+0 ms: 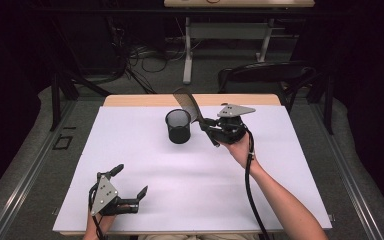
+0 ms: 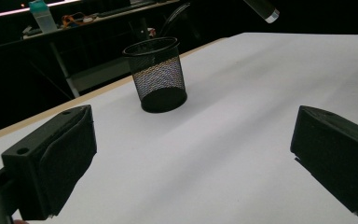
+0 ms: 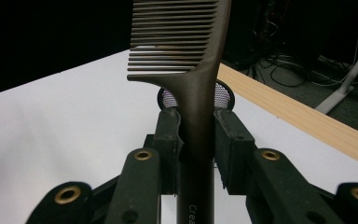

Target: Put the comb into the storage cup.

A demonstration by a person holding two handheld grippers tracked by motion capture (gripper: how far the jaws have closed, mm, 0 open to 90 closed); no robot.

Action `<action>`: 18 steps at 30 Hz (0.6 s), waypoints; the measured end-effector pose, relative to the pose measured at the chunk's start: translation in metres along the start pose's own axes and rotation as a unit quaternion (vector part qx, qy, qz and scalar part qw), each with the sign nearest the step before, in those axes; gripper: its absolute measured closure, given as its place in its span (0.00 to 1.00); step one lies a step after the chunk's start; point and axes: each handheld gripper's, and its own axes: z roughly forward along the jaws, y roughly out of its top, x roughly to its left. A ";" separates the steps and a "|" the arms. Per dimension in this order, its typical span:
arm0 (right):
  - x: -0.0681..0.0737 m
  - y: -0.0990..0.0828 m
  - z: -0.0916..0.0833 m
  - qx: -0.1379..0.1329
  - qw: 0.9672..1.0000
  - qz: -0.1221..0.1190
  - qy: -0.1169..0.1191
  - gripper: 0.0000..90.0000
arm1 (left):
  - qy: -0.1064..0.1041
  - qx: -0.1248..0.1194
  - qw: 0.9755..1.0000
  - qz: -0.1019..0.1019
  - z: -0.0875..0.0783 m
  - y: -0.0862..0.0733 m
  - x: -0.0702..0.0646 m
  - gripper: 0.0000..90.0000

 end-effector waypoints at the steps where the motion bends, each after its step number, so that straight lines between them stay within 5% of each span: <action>1: 0.000 0.001 0.001 0.000 1.000 -0.001 0.000 0.81 | 0.000 0.000 1.000 -0.001 0.000 0.000 0.000 0.00; 18: -0.001 0.013 0.008 -0.013 1.000 -0.005 -0.006 0.81 | 0.002 -0.003 1.000 -0.002 0.000 0.000 0.000 0.00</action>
